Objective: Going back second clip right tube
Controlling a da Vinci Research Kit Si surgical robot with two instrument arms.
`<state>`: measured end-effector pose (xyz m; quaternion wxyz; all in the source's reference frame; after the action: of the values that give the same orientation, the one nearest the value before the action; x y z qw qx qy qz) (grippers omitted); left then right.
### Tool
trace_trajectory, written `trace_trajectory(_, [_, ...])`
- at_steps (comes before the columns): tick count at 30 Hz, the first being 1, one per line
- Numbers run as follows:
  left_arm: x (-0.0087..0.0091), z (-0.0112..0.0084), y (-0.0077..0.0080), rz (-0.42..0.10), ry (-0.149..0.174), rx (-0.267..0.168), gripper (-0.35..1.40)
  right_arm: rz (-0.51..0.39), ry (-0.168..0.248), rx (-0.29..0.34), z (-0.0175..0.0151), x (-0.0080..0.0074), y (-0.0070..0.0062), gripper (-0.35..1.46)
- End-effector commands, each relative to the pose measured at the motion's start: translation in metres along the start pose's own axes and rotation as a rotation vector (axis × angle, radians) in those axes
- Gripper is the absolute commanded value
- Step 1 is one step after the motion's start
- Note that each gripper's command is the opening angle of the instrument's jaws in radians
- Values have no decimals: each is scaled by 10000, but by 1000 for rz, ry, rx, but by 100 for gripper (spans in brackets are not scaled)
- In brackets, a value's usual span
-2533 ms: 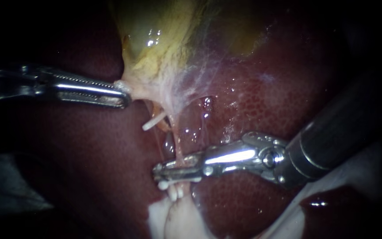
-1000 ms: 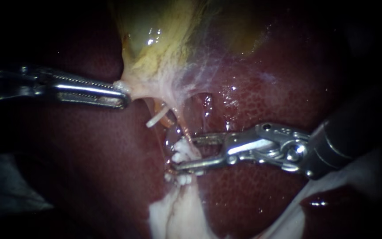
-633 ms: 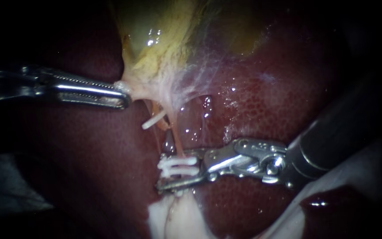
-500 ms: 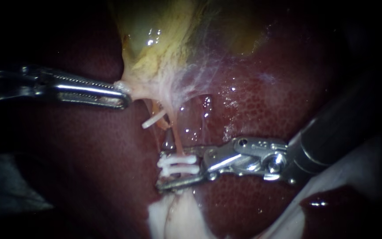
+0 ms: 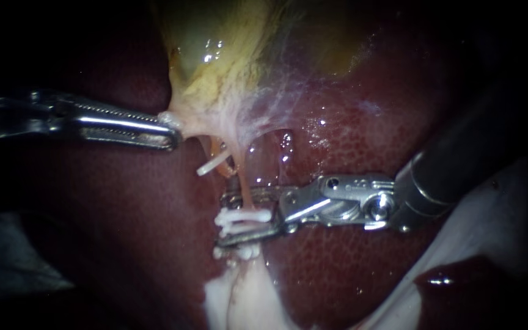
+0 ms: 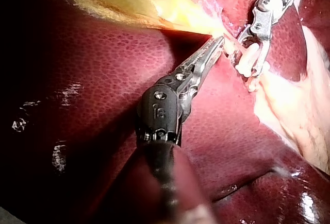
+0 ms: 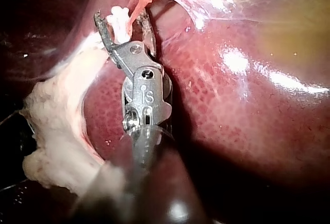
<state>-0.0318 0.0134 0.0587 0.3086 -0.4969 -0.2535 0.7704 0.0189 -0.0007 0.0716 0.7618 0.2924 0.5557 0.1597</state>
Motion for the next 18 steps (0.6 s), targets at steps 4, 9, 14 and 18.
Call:
trace_trajectory(4, [0,0,0,0,0,0,-35,1,1,-2,-2,-1,1,50])
trace_trajectory(9, [0,-1,0,0,0,0,-35,-1,0,8,-12,-1,-10,49])
trace_trajectory(14, [-1,-3,0,0,0,-1,-35,-48,-4,16,-44,8,-25,48])
trace_trajectory(18, [-1,-3,0,0,0,-1,-35,-115,-69,-36,-76,22,-34,49])
